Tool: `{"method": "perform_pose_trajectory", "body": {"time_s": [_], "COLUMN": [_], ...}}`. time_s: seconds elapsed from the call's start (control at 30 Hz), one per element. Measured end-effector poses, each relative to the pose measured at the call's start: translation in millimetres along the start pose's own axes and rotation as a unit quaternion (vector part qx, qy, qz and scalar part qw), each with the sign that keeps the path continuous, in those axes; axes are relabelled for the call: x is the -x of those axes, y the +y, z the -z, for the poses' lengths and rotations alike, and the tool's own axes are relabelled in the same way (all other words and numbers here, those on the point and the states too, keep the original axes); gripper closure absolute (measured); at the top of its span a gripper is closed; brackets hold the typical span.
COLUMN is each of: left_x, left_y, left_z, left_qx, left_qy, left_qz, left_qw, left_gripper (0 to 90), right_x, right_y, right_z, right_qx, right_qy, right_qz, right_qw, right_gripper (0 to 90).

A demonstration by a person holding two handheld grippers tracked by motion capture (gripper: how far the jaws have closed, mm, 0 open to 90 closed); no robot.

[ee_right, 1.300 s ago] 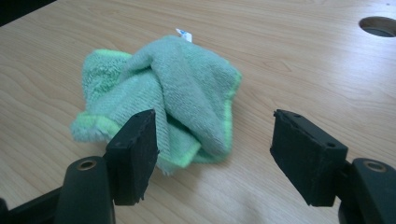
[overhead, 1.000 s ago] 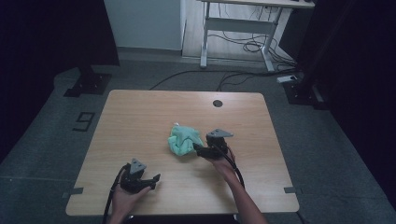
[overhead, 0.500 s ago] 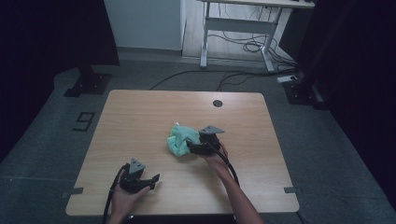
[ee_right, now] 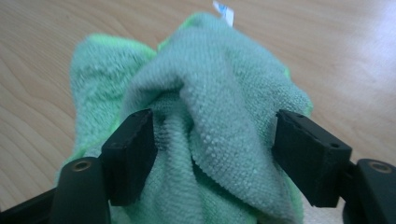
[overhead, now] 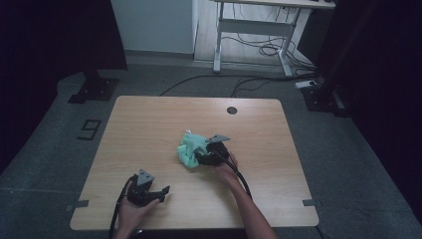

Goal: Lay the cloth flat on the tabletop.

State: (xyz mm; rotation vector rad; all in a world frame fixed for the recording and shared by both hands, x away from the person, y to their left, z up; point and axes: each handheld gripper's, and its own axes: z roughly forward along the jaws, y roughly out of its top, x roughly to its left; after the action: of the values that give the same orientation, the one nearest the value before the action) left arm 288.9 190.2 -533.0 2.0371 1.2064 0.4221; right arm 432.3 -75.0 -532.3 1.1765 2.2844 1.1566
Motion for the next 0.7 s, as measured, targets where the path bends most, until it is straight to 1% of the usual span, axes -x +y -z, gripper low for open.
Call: {"method": "perform_pose_trajectory", "body": {"time_s": [0.03, 0.07, 0.17, 0.2, 0.37, 0.4, 0.47, 0.5, 0.7], "left_x": [0.0, 0.1, 0.2, 0.2, 0.4, 0.4, 0.3, 0.2, -0.1], "left_y": [0.0, 0.0, -0.2, -0.2, 0.0, 0.0, -0.1, -0.2, -0.3], "left_z": [-0.1, -0.3, -0.7, -0.8, 0.0, 0.0, -0.1, -0.3, 0.0], "left_qx": [0.0, 0.0, -0.001, -0.001, 0.001, 0.001, 0.001, 0.0, 0.0], "left_qy": [0.0, 0.0, 0.0, 0.0, -0.002, -0.002, -0.002, -0.001, 0.0], "left_qz": [0.0, 0.0, -0.001, -0.001, 0.0, 0.0, 0.001, 0.001, 0.001], "left_qw": [1.0, 1.0, 1.0, 1.0, 1.0, 1.0, 1.0, 1.0, 1.0], "left_gripper": [24.9, 24.9, 25.0, 25.0, 25.0, 25.0, 25.0, 25.0, 25.0], "right_x": [0.5, 1.0, 2.2, 2.4, 2.5, 2.5, 2.9, 3.0, 3.8], "right_y": [-2.4, -3.3, -5.4, -5.7, -6.3, -6.3, -6.7, -7.1, -7.6], "right_z": [-3.0, -3.8, -5.1, -5.3, -6.5, -6.5, -6.9, -7.2, -5.8], "right_qx": [-0.005, -0.007, -0.008, -0.009, -0.012, -0.012, -0.011, -0.009, -0.008], "right_qy": [-0.001, 0.001, 0.009, 0.01, 0.025, 0.025, 0.029, 0.033, 0.039], "right_qz": [0.001, 0.004, -0.003, -0.001, 0.0, 0.0, -0.002, -0.004, 0.0], "right_qw": [1.0, 1.0, 0.9999, 0.9999, 0.9996, 0.9996, 0.9995, 0.9994, 0.9992], "right_gripper": [33.0, 34.2, 40.0, 41.8, 56.0, 56.0, 62.0, 66.5, 73.7]}}
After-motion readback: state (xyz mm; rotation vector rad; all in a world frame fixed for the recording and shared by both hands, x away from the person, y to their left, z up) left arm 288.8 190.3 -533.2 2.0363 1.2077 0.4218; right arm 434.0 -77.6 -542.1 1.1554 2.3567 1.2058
